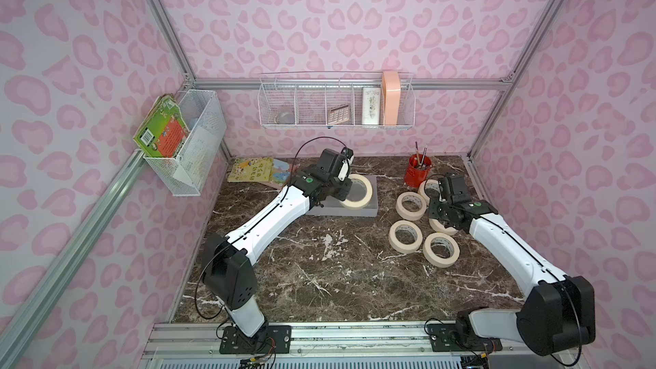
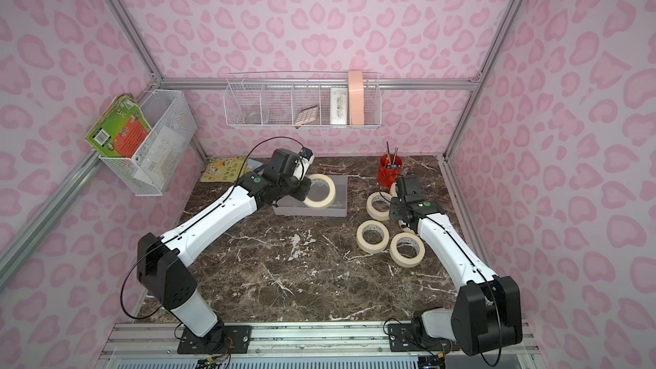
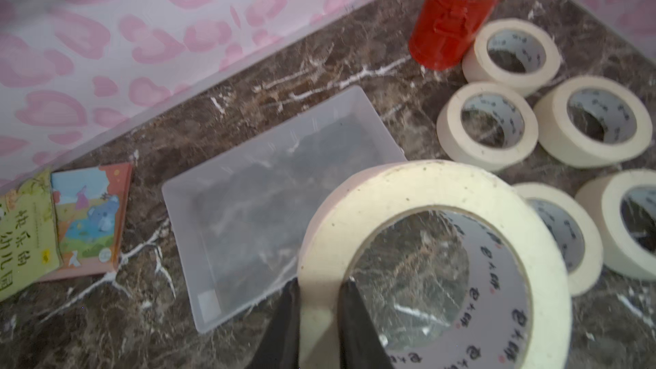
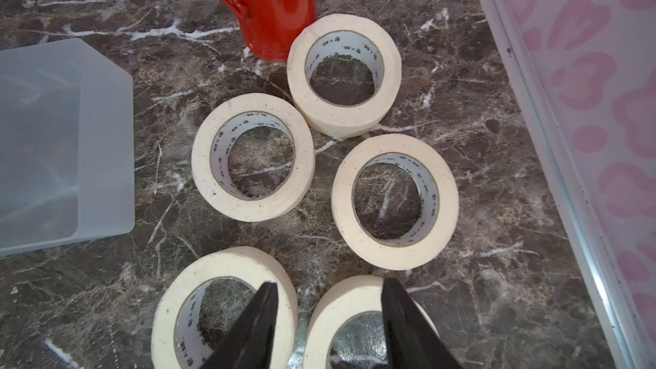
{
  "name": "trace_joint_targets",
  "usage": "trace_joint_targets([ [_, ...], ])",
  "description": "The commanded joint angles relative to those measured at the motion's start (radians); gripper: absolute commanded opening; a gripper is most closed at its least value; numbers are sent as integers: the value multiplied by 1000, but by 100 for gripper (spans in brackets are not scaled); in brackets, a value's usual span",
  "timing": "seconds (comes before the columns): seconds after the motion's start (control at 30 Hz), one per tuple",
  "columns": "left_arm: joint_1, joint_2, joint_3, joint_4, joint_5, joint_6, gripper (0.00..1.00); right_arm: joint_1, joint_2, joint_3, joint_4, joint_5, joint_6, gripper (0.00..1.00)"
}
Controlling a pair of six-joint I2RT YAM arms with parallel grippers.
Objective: Take out the art tape in the storage box
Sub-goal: Pick up the art tape from the storage box, then place the art tape at the center of the board.
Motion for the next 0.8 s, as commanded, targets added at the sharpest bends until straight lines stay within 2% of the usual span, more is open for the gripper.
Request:
trace_joint_targets([
  [0.0, -63, -58, -114, -35, -2, -76, 0, -11, -9, -14, 28, -4, -21, 50],
  [0.1, -121, -61, -183, -39, 55, -146, 0, -28, -18, -38, 47, -5, -24, 50],
  [0.23, -178, 40, -192, -9, 76, -179, 0, -45, -31, -65, 68, -7, -26, 50],
  [0.43, -185, 216, -175, 151, 149, -206, 0, -58, -55, -88, 79, -2, -29, 51],
  [0.77, -185, 333, -100, 200, 65, -194, 1, -83, -65, -123, 115, -13, -47, 53],
])
